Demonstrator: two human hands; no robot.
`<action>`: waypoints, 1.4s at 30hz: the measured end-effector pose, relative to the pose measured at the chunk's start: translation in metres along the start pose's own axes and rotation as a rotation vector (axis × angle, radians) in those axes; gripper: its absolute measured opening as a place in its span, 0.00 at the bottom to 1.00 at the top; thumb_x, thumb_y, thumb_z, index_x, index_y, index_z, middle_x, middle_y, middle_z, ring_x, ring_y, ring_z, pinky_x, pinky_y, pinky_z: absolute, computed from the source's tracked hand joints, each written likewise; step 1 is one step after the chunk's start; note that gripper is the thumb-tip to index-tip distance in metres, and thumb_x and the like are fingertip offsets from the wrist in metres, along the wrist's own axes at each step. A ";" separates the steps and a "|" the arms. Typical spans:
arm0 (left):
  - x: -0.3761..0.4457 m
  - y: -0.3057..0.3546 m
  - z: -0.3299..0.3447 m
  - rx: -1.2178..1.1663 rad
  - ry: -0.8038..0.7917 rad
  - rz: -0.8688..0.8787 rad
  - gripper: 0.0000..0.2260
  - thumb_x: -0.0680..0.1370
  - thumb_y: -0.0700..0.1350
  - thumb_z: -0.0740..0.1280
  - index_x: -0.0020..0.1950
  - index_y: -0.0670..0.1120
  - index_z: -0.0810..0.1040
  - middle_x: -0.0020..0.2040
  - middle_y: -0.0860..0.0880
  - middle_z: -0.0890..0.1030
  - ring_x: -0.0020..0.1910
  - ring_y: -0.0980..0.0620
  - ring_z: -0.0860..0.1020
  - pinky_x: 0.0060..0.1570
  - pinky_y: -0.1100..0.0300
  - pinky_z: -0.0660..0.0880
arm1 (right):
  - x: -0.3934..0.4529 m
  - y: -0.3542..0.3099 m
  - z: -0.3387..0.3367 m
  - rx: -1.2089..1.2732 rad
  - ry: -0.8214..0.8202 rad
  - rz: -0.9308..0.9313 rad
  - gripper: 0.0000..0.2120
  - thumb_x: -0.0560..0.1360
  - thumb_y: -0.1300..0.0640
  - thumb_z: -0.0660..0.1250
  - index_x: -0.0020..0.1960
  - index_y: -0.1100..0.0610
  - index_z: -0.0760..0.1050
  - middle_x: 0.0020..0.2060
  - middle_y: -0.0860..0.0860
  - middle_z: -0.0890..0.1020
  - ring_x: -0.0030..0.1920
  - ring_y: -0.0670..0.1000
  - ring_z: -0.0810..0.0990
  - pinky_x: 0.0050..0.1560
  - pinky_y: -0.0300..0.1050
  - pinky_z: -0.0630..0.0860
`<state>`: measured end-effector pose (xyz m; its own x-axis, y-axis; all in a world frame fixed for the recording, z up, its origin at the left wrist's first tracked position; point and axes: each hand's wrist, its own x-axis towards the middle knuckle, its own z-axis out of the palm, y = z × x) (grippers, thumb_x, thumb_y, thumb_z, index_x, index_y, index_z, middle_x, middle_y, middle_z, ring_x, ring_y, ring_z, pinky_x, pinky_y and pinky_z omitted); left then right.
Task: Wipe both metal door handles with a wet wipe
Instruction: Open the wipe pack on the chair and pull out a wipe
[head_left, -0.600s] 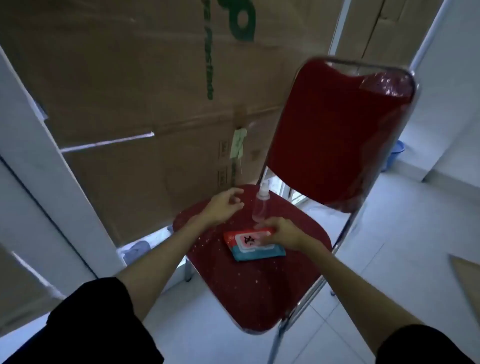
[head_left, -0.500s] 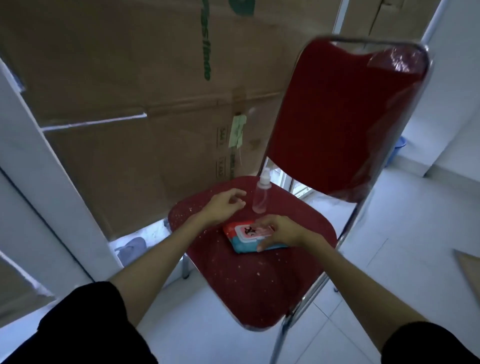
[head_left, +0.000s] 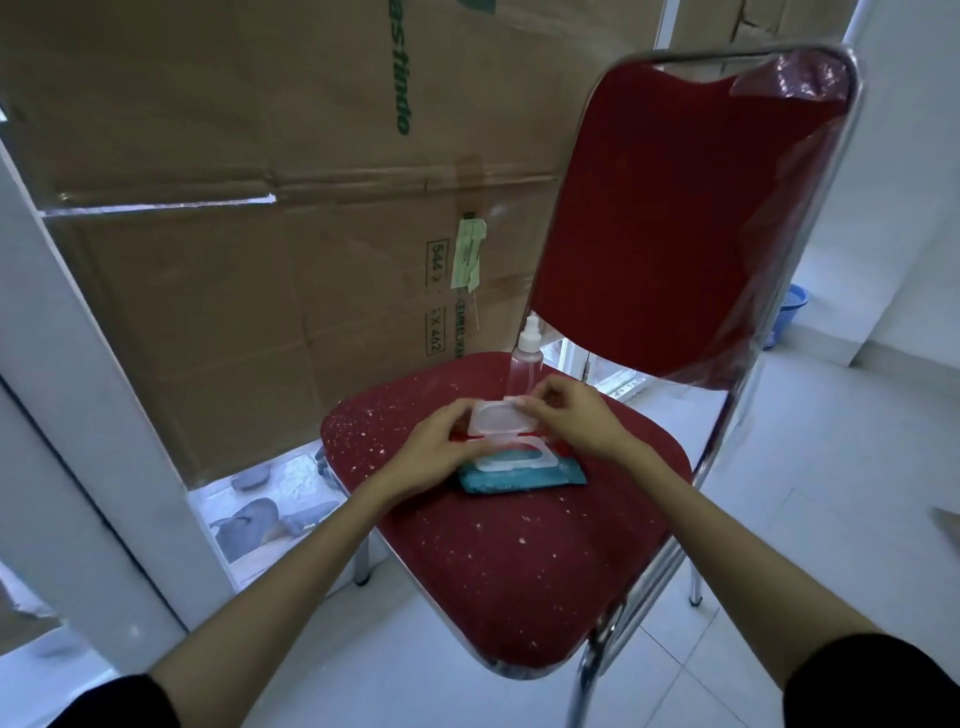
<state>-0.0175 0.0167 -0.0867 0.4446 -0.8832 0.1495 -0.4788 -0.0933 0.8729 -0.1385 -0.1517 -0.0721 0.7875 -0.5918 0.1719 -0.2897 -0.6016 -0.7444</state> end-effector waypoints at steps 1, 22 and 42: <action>0.003 0.002 0.002 -0.067 0.062 0.001 0.16 0.75 0.47 0.70 0.63 0.51 0.73 0.53 0.54 0.79 0.53 0.56 0.78 0.52 0.65 0.75 | 0.003 0.001 0.003 0.040 0.058 0.040 0.15 0.68 0.41 0.72 0.39 0.51 0.73 0.36 0.51 0.82 0.36 0.52 0.82 0.41 0.50 0.79; 0.029 -0.017 0.019 -0.350 0.300 -0.113 0.12 0.79 0.37 0.59 0.52 0.44 0.83 0.56 0.48 0.81 0.59 0.51 0.77 0.61 0.58 0.73 | 0.003 -0.004 0.001 -0.308 -0.260 0.133 0.26 0.51 0.25 0.66 0.33 0.45 0.82 0.41 0.47 0.81 0.60 0.57 0.71 0.63 0.56 0.62; 0.013 -0.016 0.018 -0.437 0.389 0.190 0.19 0.71 0.38 0.61 0.61 0.42 0.78 0.63 0.48 0.78 0.64 0.52 0.74 0.63 0.57 0.71 | -0.027 -0.033 0.030 -0.046 0.080 0.169 0.12 0.64 0.42 0.75 0.30 0.44 0.75 0.64 0.49 0.65 0.68 0.53 0.54 0.68 0.53 0.55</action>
<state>-0.0177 -0.0013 -0.1072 0.6652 -0.6257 0.4074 -0.2589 0.3185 0.9119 -0.1335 -0.0998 -0.0715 0.6801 -0.7264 0.0993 -0.4401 -0.5128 -0.7371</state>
